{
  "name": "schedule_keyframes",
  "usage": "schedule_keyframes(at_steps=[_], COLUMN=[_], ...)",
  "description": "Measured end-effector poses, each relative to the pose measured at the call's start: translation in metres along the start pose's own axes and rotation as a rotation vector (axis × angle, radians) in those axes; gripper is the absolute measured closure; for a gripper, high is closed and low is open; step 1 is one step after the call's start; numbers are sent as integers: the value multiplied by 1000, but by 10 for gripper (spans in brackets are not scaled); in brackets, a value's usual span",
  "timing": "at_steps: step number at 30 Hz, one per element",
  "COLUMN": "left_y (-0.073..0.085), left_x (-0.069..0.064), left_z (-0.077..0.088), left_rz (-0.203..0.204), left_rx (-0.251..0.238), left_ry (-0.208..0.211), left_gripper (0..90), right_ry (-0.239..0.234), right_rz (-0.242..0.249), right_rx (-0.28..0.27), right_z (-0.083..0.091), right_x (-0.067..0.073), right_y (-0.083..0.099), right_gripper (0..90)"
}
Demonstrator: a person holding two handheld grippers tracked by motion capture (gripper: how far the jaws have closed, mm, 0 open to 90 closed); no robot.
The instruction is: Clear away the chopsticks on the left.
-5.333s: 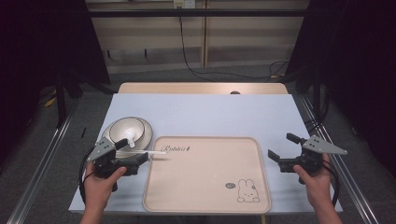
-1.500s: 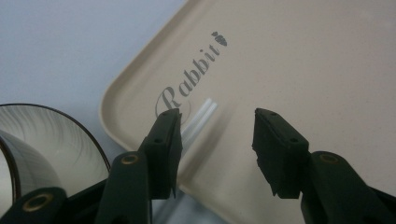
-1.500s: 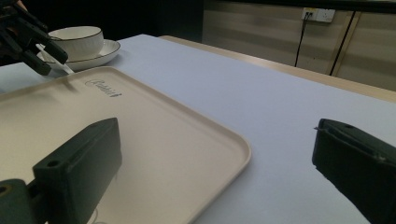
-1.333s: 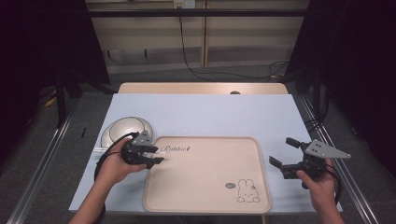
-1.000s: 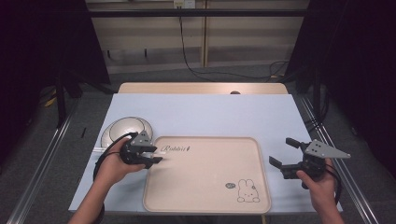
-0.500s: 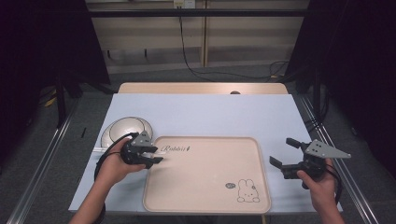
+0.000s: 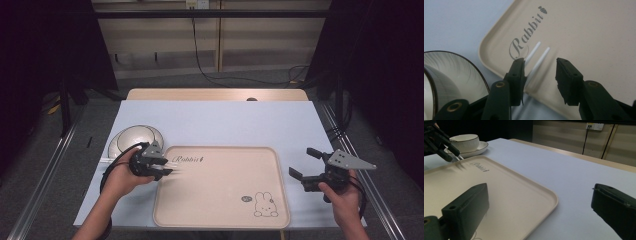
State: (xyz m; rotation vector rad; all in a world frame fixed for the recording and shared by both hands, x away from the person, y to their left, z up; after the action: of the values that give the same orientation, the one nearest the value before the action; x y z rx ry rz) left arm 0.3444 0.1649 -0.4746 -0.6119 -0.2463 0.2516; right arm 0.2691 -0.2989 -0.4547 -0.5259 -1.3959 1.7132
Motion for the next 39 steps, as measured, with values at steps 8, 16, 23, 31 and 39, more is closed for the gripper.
schedule_keyframes(at_steps=[8,16,23,31,39], left_y=[1,1,0,0,0], left_x=[1,1,0,1,0], left_z=[1,-1,-3,-3,-4], left_rz=[-27,-45,-59,-60,-73], left_rx=[34,52,60,56,71], left_ry=[-3,4,8,15,23], left_gripper=[606,610,611,634,655], right_ry=[-3,-4,-9,-10,-9], right_rz=[2,-9,-10,-9,-18], right_rx=[1,-3,-1,2,1], right_z=[0,1,1,2,2], right_x=[0,-1,-1,-2,-3], right_y=[0,0,0,1,2], right_gripper=[8,8,9,8,8])
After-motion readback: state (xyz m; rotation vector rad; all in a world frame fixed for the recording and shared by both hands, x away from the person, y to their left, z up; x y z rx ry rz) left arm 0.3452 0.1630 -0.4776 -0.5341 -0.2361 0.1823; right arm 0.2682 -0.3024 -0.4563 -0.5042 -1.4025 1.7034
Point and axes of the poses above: each handheld gripper's, and its own axes: z roughly backward along the jaws, y roughly out of its underside, x roughly to its left, the point moved 5 cm from there along -z, roughly forward along the jaws, and after that the axes turned 8 degrees about -z, right-handed, at the moved point
